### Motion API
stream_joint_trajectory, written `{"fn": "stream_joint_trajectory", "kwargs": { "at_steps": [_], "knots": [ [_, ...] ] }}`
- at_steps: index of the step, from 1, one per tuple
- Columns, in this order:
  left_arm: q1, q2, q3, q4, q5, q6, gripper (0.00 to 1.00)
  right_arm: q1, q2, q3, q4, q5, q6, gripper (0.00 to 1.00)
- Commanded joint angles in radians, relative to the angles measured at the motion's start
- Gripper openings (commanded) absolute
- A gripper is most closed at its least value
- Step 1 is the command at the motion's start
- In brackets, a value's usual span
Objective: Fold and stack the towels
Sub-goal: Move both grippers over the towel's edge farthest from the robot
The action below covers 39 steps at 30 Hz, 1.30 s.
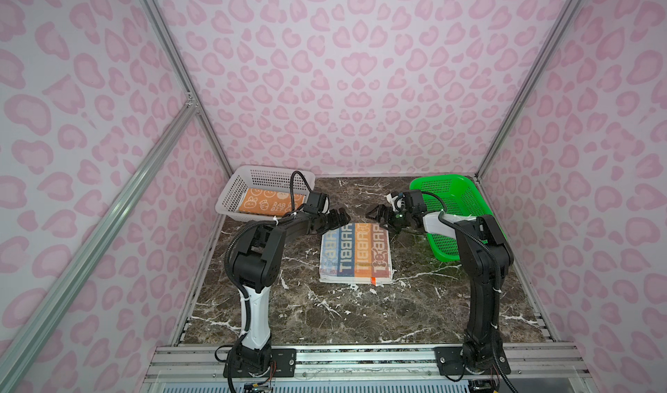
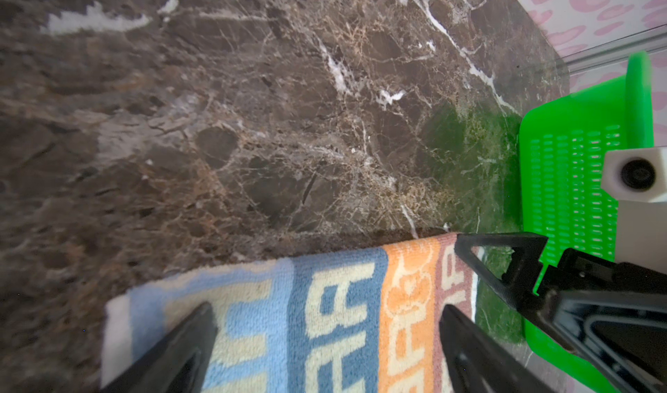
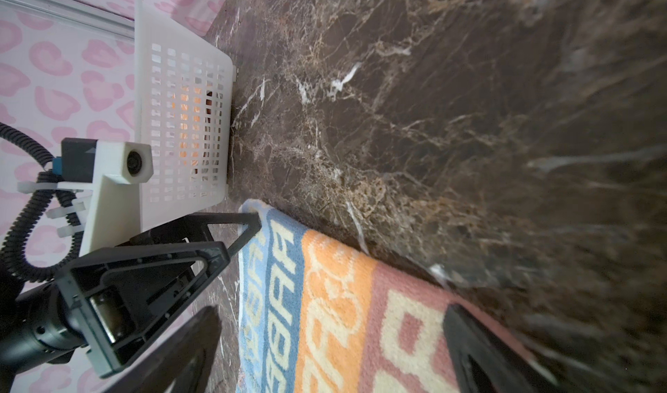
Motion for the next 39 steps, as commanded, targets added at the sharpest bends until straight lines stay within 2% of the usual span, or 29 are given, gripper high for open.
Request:
{"fn": "stream_joint_trajectory", "kwargs": {
  "at_steps": [1,11,16,23,28,30,39],
  "knots": [
    [-0.004,-0.004,-0.009,-0.082,-0.018,0.01,0.98,0.0,0.008,-0.028,-0.156,0.083,-0.03,0.99],
    [-0.04,-0.103,-0.014,-0.178,0.032,0.001,0.98,0.014,-0.063,-0.081,-0.293,0.181,-0.069,0.99],
    [-0.041,-0.14,-0.009,-0.236,0.068,0.013,0.98,0.022,-0.102,-0.018,-0.394,0.21,-0.109,0.99],
    [-0.039,-0.191,-0.032,-0.204,0.076,-0.024,0.98,0.036,-0.23,0.048,-0.577,0.383,-0.169,0.99],
    [-0.039,-0.199,-0.022,-0.214,0.068,-0.005,0.98,0.031,-0.232,0.136,-0.725,0.459,-0.273,0.99],
    [-0.039,-0.195,-0.029,-0.219,0.069,0.004,0.98,0.02,-0.209,0.157,-0.752,0.479,-0.31,0.95],
    [-0.041,-0.177,-0.031,-0.229,0.044,0.018,0.98,-0.028,-0.048,0.175,-0.692,0.407,-0.371,0.76]
  ]
}}
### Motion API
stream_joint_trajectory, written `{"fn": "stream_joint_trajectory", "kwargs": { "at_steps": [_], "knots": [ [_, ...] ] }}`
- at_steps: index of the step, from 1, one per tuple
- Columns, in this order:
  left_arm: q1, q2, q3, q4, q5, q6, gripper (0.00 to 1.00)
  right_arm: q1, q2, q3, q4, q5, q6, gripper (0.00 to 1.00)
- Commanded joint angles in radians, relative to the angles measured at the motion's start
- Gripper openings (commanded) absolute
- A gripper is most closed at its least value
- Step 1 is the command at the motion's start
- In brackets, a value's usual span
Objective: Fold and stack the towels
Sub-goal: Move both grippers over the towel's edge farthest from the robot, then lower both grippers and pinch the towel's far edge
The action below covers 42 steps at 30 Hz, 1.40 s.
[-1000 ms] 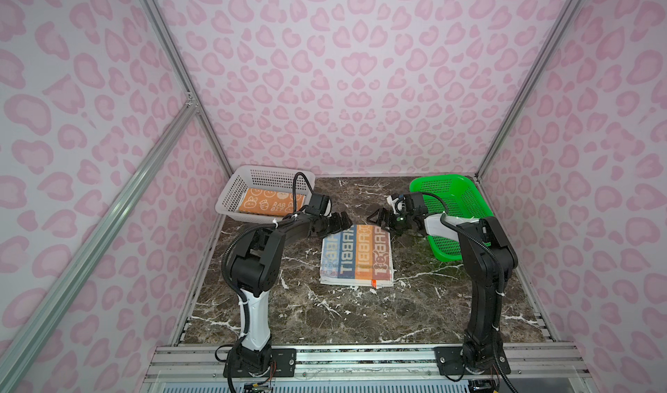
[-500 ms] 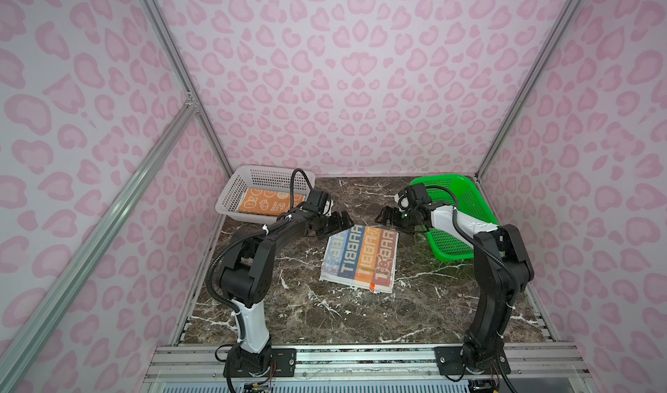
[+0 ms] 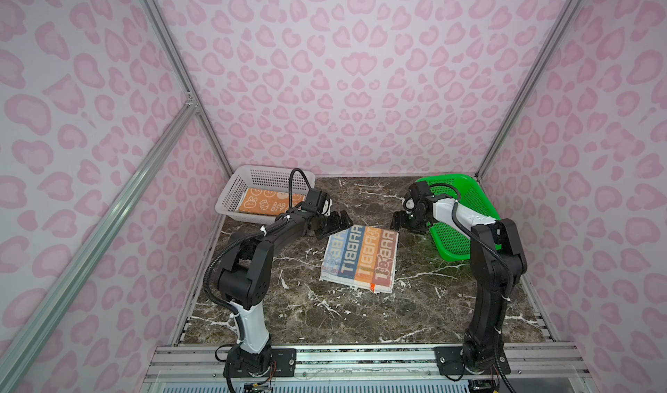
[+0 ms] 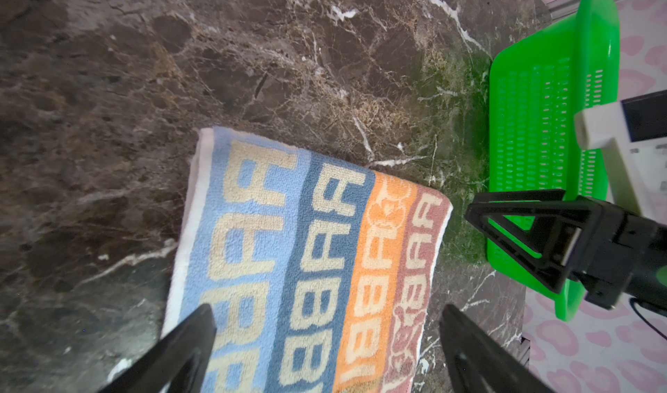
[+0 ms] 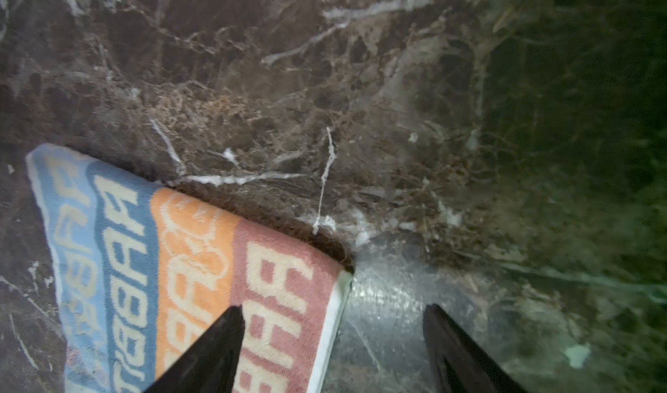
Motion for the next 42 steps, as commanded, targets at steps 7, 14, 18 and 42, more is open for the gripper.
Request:
{"fn": "stream_joint_trajectory", "kwargs": {
  "at_steps": [7,14,18,42],
  "knots": [
    [-0.006,0.045,0.006,0.003,-0.01,0.016,0.98,0.002,0.059,0.007,0.015,-0.014,-0.036,0.65],
    [-0.008,0.08,0.037,-0.011,0.009,0.029,0.98,0.014,0.058,-0.003,0.019,-0.024,-0.015,0.52],
    [-0.008,0.1,0.05,-0.019,0.028,0.034,0.98,0.016,0.033,-0.033,0.021,-0.009,-0.002,0.48],
    [0.003,0.097,0.056,-0.036,0.026,0.042,0.98,0.036,0.091,0.0,-0.005,-0.003,-0.028,0.07]
  ]
}}
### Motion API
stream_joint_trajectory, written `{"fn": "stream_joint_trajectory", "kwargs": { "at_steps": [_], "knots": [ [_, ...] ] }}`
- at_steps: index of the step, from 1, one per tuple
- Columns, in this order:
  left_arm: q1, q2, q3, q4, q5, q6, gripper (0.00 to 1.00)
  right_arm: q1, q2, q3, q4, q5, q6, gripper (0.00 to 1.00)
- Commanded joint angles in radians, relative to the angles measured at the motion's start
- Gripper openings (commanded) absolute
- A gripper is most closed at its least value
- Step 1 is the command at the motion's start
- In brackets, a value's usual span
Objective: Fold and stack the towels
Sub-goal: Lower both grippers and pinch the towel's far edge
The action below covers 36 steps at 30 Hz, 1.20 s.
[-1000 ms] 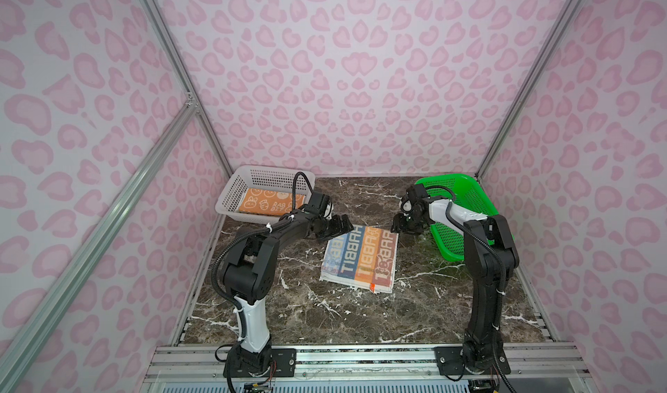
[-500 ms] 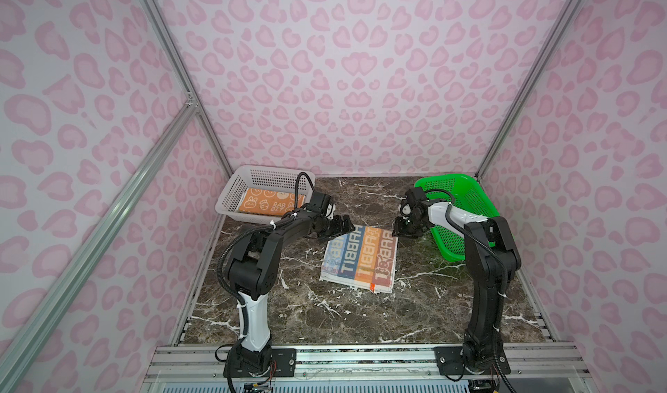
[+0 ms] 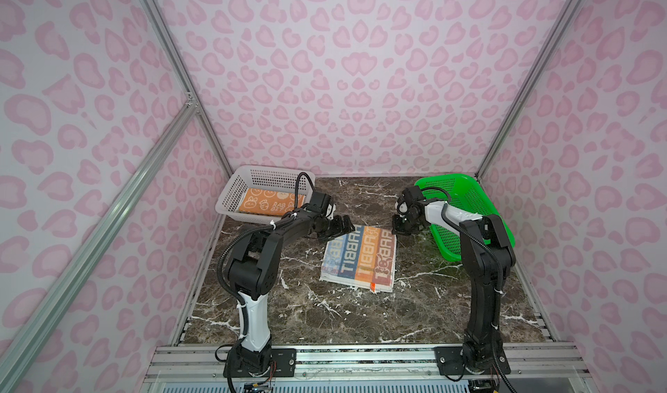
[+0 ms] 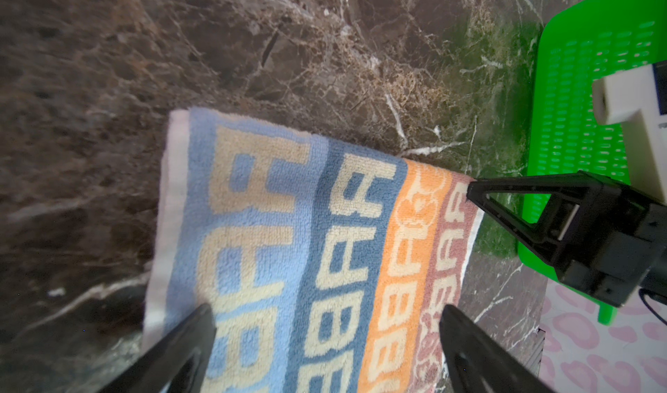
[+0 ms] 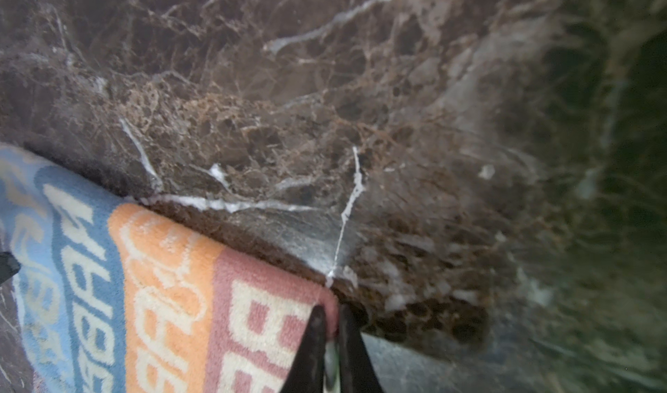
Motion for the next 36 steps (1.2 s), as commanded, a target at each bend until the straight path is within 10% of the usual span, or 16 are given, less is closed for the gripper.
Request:
{"fn": "stream_joint_trajectory", "kwargs": {
  "at_steps": [1,16,36],
  "knots": [
    [0.011,-0.006,0.021,-0.026,-0.008,0.021,0.98,0.005,0.024,0.008,-0.081,0.015,-0.026,0.06],
    [0.074,0.199,0.368,-0.366,-0.189,0.193,0.85,0.051,0.261,0.456,-0.328,0.177,-0.204,0.0],
    [0.083,0.31,0.444,-0.355,-0.187,0.25,0.52,0.09,0.277,0.477,-0.354,0.211,-0.251,0.0]
  ]
}}
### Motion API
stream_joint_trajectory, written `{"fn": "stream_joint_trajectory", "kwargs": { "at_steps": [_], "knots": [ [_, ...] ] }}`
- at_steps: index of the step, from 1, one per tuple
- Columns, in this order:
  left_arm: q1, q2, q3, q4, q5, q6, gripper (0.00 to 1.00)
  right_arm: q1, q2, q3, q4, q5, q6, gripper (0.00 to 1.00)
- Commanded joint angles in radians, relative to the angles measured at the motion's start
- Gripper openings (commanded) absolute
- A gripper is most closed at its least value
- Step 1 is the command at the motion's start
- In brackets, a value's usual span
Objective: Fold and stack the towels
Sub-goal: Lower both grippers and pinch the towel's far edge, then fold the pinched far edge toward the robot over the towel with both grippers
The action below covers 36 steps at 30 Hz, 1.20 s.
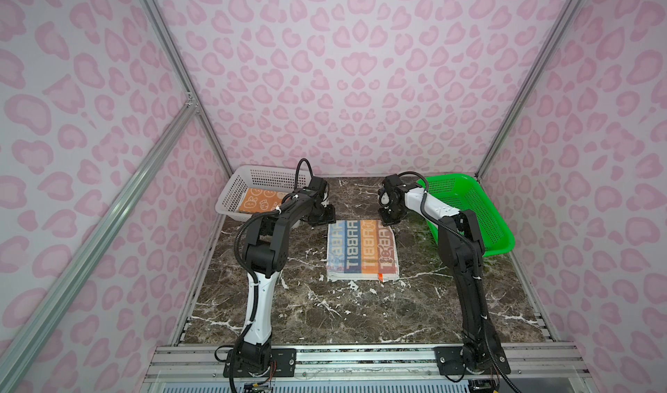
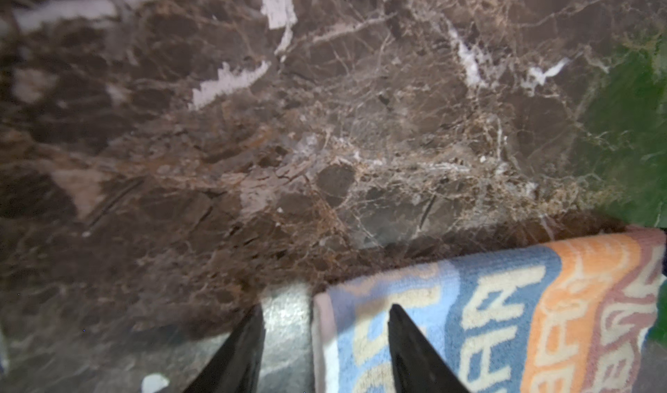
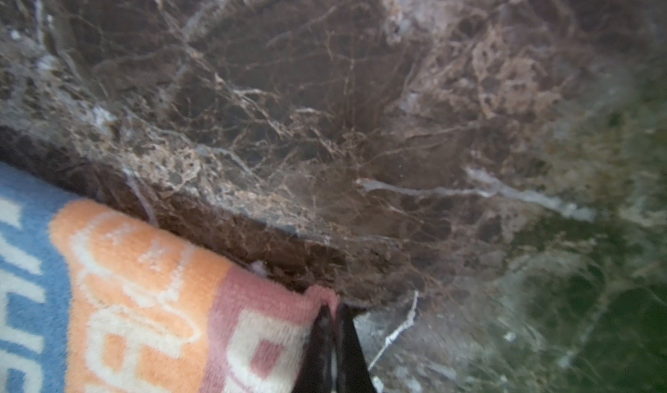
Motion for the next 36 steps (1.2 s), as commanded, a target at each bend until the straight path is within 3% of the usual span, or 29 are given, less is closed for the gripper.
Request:
{"fn": "stream_joint_trajectory", "kwargs": {
  "at_steps": [1,10,18,28,36],
  "knots": [
    [0.0,0.019,-0.003,-0.025,0.02,0.008,0.5,0.0,0.019,-0.001,-0.059,0.015,-0.003,0.0],
    [0.0,0.013,-0.039,-0.004,0.018,0.007,0.29,-0.008,0.012,-0.012,-0.053,-0.003,0.0,0.0],
    [0.0,0.043,-0.027,0.001,0.012,0.009,0.24,-0.01,0.0,-0.017,-0.049,-0.016,0.001,0.0],
    [0.0,0.052,-0.024,-0.011,0.0,0.023,0.06,-0.019,-0.024,-0.034,-0.032,-0.052,0.012,0.0],
    [0.009,-0.063,-0.017,-0.013,-0.01,0.056,0.04,-0.042,-0.09,-0.049,-0.028,-0.097,0.046,0.0]
  ]
}}
